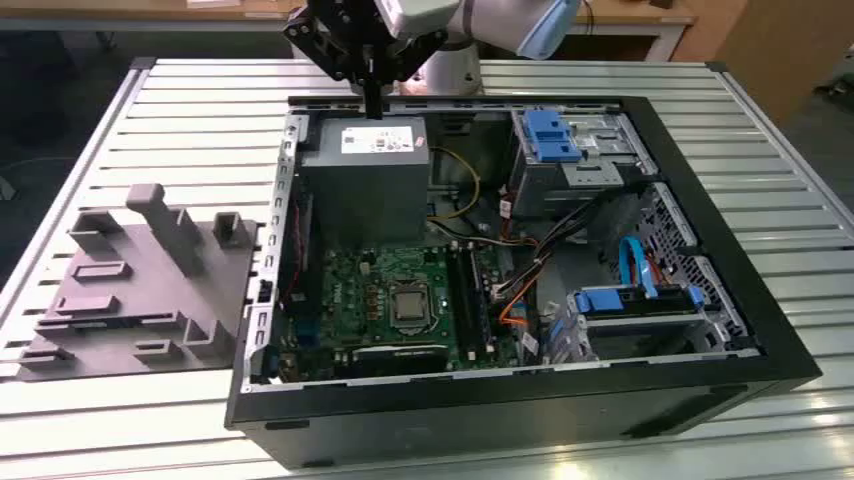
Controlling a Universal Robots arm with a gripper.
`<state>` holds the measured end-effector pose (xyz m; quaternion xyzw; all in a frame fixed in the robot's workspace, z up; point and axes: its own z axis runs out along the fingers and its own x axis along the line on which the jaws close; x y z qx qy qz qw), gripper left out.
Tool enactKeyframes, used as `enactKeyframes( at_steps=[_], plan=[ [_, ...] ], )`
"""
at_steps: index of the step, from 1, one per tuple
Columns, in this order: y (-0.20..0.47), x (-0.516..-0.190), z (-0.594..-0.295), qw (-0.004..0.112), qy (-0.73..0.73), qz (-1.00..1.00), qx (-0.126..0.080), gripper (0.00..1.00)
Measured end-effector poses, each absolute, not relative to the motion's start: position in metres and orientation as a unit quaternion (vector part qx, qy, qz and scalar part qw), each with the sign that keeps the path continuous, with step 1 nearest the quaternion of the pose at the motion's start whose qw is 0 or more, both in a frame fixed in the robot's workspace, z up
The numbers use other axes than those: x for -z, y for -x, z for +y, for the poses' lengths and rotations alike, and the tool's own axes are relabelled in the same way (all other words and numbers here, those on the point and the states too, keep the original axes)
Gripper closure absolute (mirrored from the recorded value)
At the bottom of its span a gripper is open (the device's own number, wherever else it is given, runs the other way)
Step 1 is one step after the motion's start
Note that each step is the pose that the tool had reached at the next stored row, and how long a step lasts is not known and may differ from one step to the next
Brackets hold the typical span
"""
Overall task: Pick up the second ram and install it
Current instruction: 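Reach for the second ram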
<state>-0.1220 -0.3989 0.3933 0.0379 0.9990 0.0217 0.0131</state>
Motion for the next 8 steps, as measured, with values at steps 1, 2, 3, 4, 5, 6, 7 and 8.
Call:
enactKeyframes(
  at_steps=[1, 2, 3, 4, 5, 6, 7, 8],
  plan=[
    [0.1219, -0.3933, -0.3989, 0.013, -0.038, 0.999, -0.022, 0.90],
    [0.1220, -0.3933, -0.3989, 0.013, -0.038, 0.999, -0.022, 0.90],
    [0.1220, -0.3933, -0.3989, 0.013, -0.038, 0.999, -0.022, 0.90],
    [0.1220, -0.3933, -0.3989, 0.013, -0.038, 0.999, -0.022, 0.90],
    [0.1220, -0.3933, -0.3989, 0.013, -0.038, 0.999, -0.022, 0.90],
    [0.1220, -0.3933, -0.3989, 0.013, -0.038, 0.999, -0.022, 0.90],
    [0.1220, -0.3933, -0.3989, 0.013, -0.038, 0.999, -0.022, 0.90],
    [0.1220, -0.3933, -0.3989, 0.013, -0.038, 0.999, -0.022, 0.90]
  ],
)
